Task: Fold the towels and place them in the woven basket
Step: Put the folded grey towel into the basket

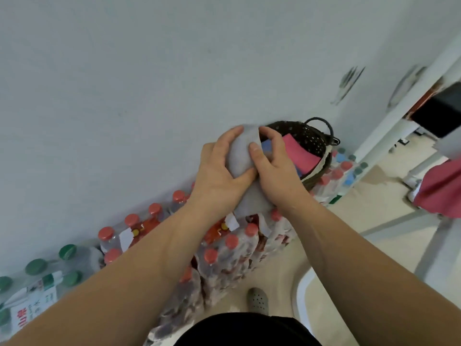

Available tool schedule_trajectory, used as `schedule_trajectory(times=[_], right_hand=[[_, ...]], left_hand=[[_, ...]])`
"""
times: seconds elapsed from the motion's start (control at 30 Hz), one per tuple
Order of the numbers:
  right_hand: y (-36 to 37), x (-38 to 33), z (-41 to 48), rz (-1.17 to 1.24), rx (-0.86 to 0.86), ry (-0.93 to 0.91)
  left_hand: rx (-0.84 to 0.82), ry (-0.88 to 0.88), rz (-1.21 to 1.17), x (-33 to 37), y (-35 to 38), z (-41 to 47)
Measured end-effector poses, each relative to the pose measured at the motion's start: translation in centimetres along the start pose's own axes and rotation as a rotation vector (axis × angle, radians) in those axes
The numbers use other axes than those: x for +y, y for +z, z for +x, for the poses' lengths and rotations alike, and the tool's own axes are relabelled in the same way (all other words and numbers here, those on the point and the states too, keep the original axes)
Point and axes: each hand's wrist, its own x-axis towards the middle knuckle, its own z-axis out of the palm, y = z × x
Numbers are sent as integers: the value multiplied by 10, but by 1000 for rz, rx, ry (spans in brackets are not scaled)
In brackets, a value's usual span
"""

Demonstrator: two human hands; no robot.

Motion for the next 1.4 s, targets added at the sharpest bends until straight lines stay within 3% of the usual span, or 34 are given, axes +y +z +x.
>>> schedule_trajectory(times=[0.23,0.4,0.57,0.73,0.83,0.9,0.97,1.1,1.4], right_hand=[[-84,43,72,-302,-47,-115],[-100,73,114,-370,-239,-26],[-73,98,128,-369,-436,2],[-55,111,127,-667,-454,-58],[-51,112,126,-994,-352,-319],[-54,112,129,-1017,-309,-597],[-60,113,133,-1005,-462,-792],[-70,111,133,-1173,-824,-735],[-55,129,137,-1175,-862,-579]], left_hand=[[5,77,624,-11,51,42],[-11,-84,847,-31,62,37],[-78,-191,898,-41,73,34],[-76,-238,930,-45,79,35],[-76,-239,951,-46,80,33],[-81,-219,966,-47,79,32],[-81,-199,978,-48,77,32],[-78,-175,972,-50,77,31],[-109,-149,848,-53,74,31]])
